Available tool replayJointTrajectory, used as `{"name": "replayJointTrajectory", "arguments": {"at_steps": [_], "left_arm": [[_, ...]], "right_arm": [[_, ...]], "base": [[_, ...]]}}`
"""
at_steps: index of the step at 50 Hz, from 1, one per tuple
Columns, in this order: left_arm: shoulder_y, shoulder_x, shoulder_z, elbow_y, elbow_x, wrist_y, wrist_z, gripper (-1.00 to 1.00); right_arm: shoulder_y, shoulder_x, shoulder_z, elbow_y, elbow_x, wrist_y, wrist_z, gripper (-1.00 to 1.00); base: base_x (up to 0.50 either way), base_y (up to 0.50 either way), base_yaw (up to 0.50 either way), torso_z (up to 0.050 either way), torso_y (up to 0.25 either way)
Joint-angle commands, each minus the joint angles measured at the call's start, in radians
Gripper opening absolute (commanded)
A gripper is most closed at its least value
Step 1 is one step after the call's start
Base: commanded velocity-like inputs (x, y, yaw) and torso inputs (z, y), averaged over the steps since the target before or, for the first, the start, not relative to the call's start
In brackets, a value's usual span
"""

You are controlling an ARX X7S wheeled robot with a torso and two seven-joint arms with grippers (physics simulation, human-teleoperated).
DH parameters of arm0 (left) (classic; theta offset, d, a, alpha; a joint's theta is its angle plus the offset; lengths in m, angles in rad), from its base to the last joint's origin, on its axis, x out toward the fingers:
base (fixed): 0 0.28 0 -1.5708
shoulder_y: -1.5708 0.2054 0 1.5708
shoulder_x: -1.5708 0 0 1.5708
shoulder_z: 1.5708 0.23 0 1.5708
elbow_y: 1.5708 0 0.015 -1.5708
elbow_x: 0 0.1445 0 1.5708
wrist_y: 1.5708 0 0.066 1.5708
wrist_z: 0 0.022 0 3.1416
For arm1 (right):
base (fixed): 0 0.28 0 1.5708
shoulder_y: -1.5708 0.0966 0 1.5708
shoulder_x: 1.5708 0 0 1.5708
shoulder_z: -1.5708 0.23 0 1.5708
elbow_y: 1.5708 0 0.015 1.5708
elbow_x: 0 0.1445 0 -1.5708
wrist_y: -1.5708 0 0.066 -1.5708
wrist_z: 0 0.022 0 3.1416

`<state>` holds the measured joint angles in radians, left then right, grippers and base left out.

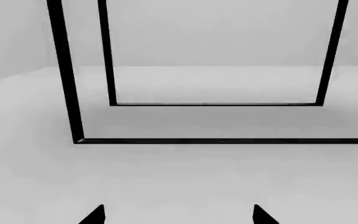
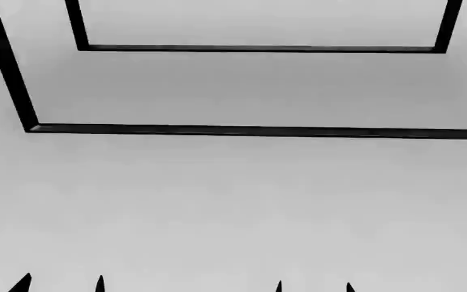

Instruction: Pick up the book and place it in the back compartment of the caddy.

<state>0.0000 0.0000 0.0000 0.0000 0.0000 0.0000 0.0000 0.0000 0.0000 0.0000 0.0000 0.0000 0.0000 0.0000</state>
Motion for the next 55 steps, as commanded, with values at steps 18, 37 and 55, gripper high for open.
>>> {"name": "replayJointTrajectory", "arguments": {"at_steps": [18,37,55], "left_arm": [[-0.003,-0.056,0.072,-0.009,-0.044,0.034,-0.058,1.0],[0.0,-0.083,0.108,0.018,-0.083,0.041,-0.07,1.0],[0.004,-0.106,0.139,0.041,-0.089,0.039,-0.096,1.0]], "right_arm": [[0.0,0.055,-0.069,-0.011,0.041,-0.005,0.074,1.0],[0.002,0.08,-0.095,-0.026,0.057,-0.005,0.116,1.0],[0.002,0.099,-0.119,-0.031,0.074,-0.008,0.143,1.0]], "base": [[0.0,0.0,0.0,0.0,0.0],[0.0,0.0,0.0,0.034,0.0],[0.0,0.0,0.0,0.05,0.0]]}}
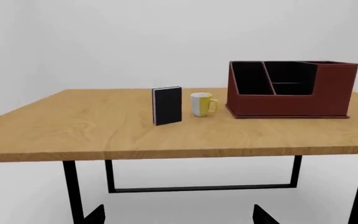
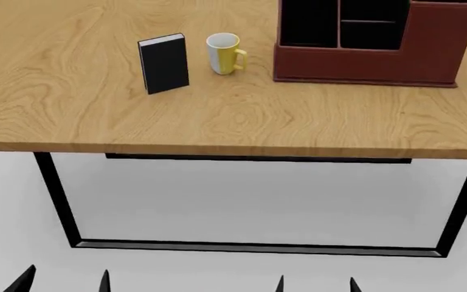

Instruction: Pick up the book and place it in the back compartment of the caddy.

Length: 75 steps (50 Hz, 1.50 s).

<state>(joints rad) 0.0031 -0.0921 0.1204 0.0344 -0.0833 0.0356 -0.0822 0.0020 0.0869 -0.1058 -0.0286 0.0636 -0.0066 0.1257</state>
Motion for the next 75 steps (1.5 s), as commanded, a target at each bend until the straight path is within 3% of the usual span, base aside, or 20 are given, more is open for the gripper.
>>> {"name": "replayJointTrajectory", "arguments": {"at_steps": [1,18,39,65,75], "left_arm": [[0.001,-0.015,0.021,0.007,-0.005,0.004,-0.015,1.0],[-0.005,-0.031,0.047,0.022,0.004,-0.059,-0.051,1.0],[-0.014,-0.059,0.067,0.11,-0.009,-0.054,-0.061,1.0],[-0.232,-0.103,0.049,0.339,-0.091,-0.325,-0.065,1.0],[-0.273,-0.119,0.056,0.335,-0.089,-0.346,-0.063,1.0]], "right_arm": [[0.0,0.013,-0.015,-0.002,0.012,-0.002,0.019,1.0],[0.003,0.029,-0.036,-0.004,0.025,-0.004,0.038,1.0],[0.0,0.061,-0.053,-0.112,0.018,0.051,0.076,1.0],[0.117,0.142,0.025,-0.378,0.048,0.298,0.121,1.0],[0.168,0.161,0.017,-0.414,0.054,0.354,0.115,1.0]], "base": [[0.0,0.0,0.0,0.05,0.0],[0.0,0.0,0.0,0.049,-0.001],[0.0,0.0,0.0,0.0,0.0],[0.0,0.0,0.0,0.0,0.0],[0.0,0.0,0.0,0.0,0.0]]}}
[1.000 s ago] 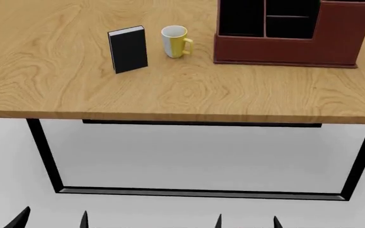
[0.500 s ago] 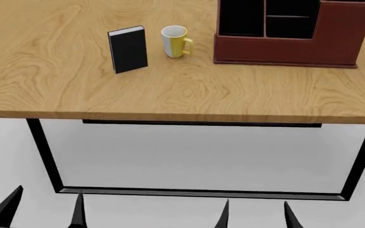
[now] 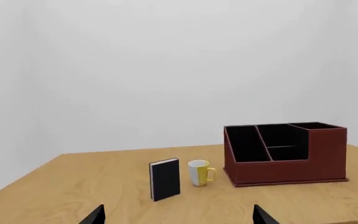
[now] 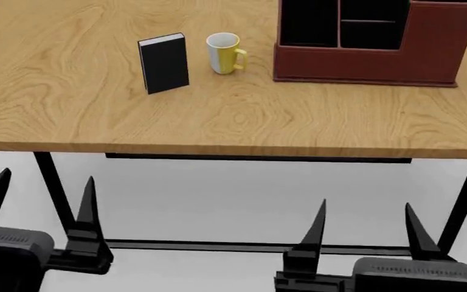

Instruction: Pick up the book and place it in the back compartment of the caddy.

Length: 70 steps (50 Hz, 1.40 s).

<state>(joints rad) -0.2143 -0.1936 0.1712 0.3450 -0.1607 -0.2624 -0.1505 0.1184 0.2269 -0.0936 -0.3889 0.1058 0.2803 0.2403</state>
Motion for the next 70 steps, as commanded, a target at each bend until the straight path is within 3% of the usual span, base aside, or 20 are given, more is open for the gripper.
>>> {"name": "replayJointTrajectory", "arguments": {"at_steps": [1,19,70], "left_arm": [[-0.055,-0.018,0.005,0.024,-0.014,-0.051,0.006,1.0],[-0.046,-0.024,0.002,0.038,-0.042,-0.055,0.003,1.0],[-0.05,-0.029,0.004,0.025,-0.093,-0.049,-0.02,1.0]], "right_arm": [[0.053,0.022,0.004,-0.055,0.013,0.065,-0.001,1.0],[0.062,0.03,-0.014,-0.056,0.023,0.079,-0.001,1.0],[0.061,0.049,-0.037,-0.067,0.053,0.065,0.005,1.0]], "base": [[0.0,0.0,0.0,0.0,0.0],[0.0,-0.03,0.0,0.0,0.0],[0.0,-0.39,0.0,0.0,0.0]]}}
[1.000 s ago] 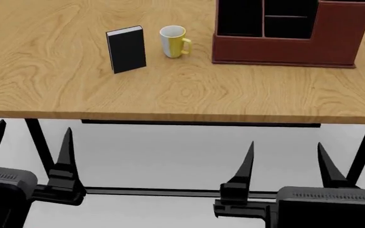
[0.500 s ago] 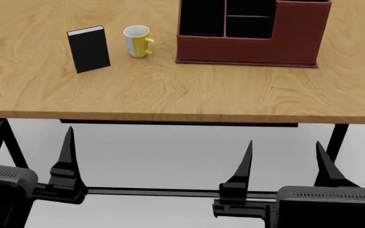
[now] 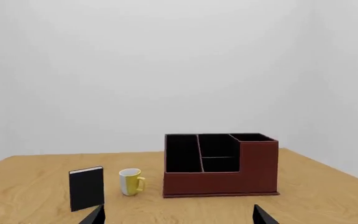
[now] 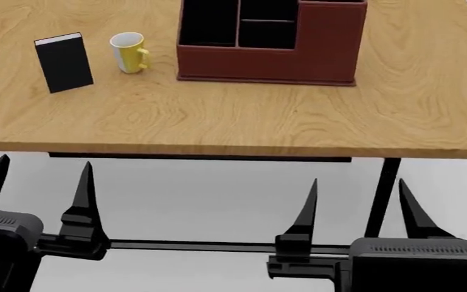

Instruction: Pick up the book and place it in the back compartment of the caddy.

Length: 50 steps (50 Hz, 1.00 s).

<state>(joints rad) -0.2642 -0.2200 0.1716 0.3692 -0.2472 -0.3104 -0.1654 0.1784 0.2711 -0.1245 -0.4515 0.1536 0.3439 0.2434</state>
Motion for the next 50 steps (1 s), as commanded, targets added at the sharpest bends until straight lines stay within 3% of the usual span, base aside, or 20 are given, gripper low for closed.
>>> {"name": "replayJointTrajectory", "arguments": {"at_steps": [1,11,27,50], "left_arm": [[0.0,-0.003,0.004,0.0,-0.007,-0.001,-0.006,1.0],[0.001,-0.006,0.007,-0.002,-0.012,0.003,-0.011,1.0],[0.0,-0.011,0.012,0.004,-0.023,-0.001,-0.018,1.0],[-0.004,-0.02,0.014,0.003,-0.035,0.003,-0.026,1.0]], "right_arm": [[0.001,0.005,-0.007,-0.005,0.004,0.002,0.002,1.0],[0.003,0.006,-0.02,-0.004,0.005,-0.002,0.002,1.0],[-0.002,0.007,-0.025,-0.013,0.023,-0.008,0.002,1.0],[0.001,0.019,-0.049,-0.01,0.013,0.0,0.01,1.0]], "base": [[0.0,-0.4,0.0,0.0,0.0],[0.0,-0.38,0.0,0.0,0.0],[0.0,-0.01,0.0,0.0,0.0],[0.44,0.0,0.0,0.0,0.0]]}}
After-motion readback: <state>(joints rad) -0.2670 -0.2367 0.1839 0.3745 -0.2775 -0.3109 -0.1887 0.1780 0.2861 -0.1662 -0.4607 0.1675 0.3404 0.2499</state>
